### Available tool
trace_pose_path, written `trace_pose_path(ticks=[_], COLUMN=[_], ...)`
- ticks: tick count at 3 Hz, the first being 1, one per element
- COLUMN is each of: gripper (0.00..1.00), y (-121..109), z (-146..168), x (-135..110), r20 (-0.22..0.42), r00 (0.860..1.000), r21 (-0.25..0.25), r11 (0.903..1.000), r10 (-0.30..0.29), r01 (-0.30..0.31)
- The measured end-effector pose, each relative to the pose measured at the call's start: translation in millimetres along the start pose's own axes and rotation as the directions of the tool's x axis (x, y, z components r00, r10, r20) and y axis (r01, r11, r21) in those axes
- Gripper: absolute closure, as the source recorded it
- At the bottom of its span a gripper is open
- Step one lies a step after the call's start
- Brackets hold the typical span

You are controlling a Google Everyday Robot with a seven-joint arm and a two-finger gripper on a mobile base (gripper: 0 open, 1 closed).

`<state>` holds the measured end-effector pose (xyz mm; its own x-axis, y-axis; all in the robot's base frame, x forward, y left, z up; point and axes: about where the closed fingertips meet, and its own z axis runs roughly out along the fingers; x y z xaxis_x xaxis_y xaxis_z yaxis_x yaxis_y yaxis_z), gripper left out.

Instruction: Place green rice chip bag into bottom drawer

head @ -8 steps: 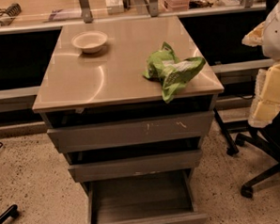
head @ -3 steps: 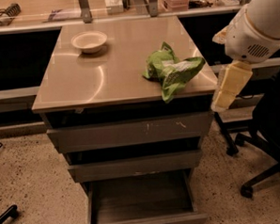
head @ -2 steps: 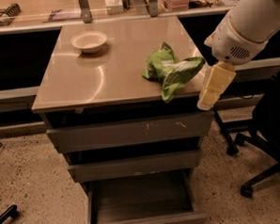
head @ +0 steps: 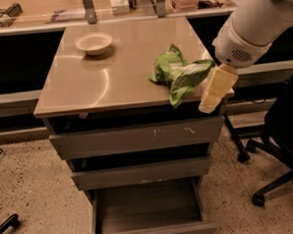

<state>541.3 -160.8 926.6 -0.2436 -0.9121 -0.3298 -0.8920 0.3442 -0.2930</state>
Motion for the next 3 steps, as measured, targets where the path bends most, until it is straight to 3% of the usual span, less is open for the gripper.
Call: trace_pose_path(ticks=[1, 2, 3], gripper=[0.0, 0.0, 0.0], y=[-17.7, -39.9, -61.4], z=[14.0, 29.7, 48.7], x=[-22.6, -41.9, -44.3], r20=[-0.012, 0.0, 0.044], r00=[0.997, 0.985, 0.959], r21=[0.075, 0.149, 0.201], r11=[0.9942, 0.9739, 0.9375], r10=[0.078, 0.174, 0.281], r01=[-0.077, -0.172, -0.284])
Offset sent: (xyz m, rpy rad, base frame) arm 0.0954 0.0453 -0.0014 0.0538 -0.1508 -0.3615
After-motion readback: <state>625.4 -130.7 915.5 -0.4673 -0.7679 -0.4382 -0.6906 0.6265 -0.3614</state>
